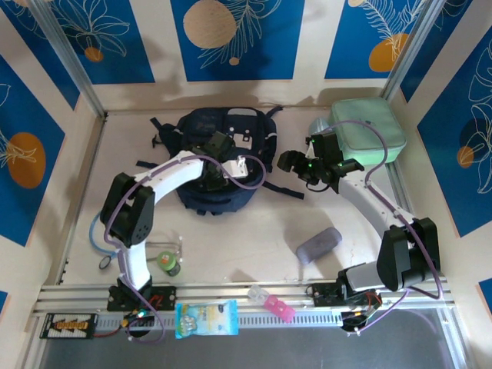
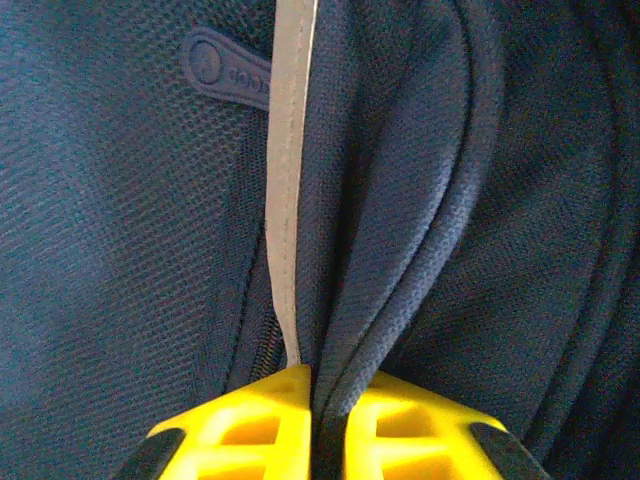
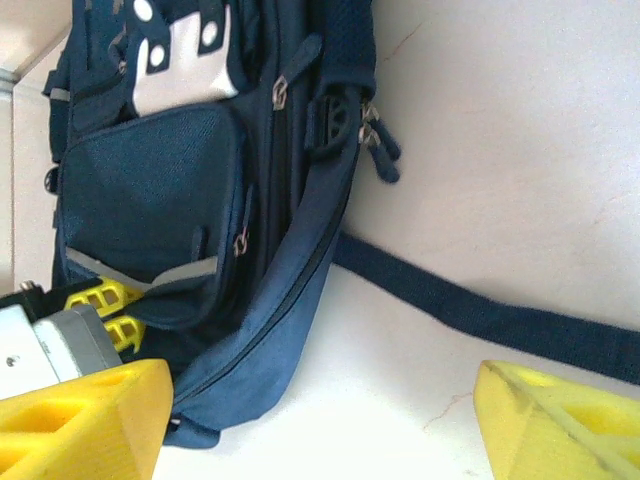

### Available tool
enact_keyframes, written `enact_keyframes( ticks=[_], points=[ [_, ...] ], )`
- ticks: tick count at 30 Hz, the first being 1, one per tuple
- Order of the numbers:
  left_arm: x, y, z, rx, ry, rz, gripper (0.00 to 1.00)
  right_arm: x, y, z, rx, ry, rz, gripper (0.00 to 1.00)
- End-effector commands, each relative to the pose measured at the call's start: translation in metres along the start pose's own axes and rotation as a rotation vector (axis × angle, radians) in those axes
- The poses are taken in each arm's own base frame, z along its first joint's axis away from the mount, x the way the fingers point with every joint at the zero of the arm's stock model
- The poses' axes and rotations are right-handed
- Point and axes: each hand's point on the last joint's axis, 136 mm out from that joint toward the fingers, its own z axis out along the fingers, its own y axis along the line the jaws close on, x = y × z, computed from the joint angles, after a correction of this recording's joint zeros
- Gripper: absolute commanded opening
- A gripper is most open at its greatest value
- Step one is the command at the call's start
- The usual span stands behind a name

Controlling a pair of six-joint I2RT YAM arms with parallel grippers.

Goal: Pack books, pencil case, and school supplies into a backpack

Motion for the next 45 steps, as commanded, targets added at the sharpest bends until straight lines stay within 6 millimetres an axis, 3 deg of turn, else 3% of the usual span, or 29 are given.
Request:
enact_keyframes(
  ticks=[1,9,14,18,22,25,30,35,43,45],
  points=[
    [-0.026,0.034,-0.046,-0.118,-0.136,-0.036,0.02,-0.006,0.017,0.003,-0.079,0.02,-0.012,0.78],
    [-0.035,0.049,-0.108,-0.21,-0.358,-0.166,0.0,-0.038,0.055,0.028,-0.214,0.022,-0.046,0.76],
    [-0.026,0.048,-0.124,-0.215,-0.445,-0.252,0.0,-0.064,0.08,0.051,-0.296,0.018,-0.076,0.75],
    [-0.017,0.045,-0.123,-0.162,-0.513,-0.375,0.0,-0.072,0.089,0.076,-0.323,0.047,-0.086,0.73],
    [-0.013,0.042,-0.121,-0.093,-0.547,-0.461,0.0,-0.054,0.096,0.092,-0.338,0.119,-0.097,0.69],
    [-0.009,0.043,-0.118,-0.063,-0.547,-0.499,0.0,-0.043,0.086,0.101,-0.298,0.118,-0.093,0.69],
    [0.004,0.052,-0.121,-0.036,-0.585,-0.573,0.0,-0.059,0.062,0.11,-0.239,0.079,-0.088,0.69],
    [0.009,0.047,-0.121,0.003,-0.629,-0.587,0.0,-0.072,0.065,0.125,-0.31,0.123,-0.081,0.7],
    [0.01,0.042,-0.117,0.014,-0.628,-0.564,0.0,-0.051,0.074,0.148,-0.327,0.227,-0.164,0.68],
    [0.011,0.042,-0.116,0.012,-0.619,-0.562,0.0,-0.042,0.074,0.148,-0.336,0.254,-0.178,0.62]
  ],
)
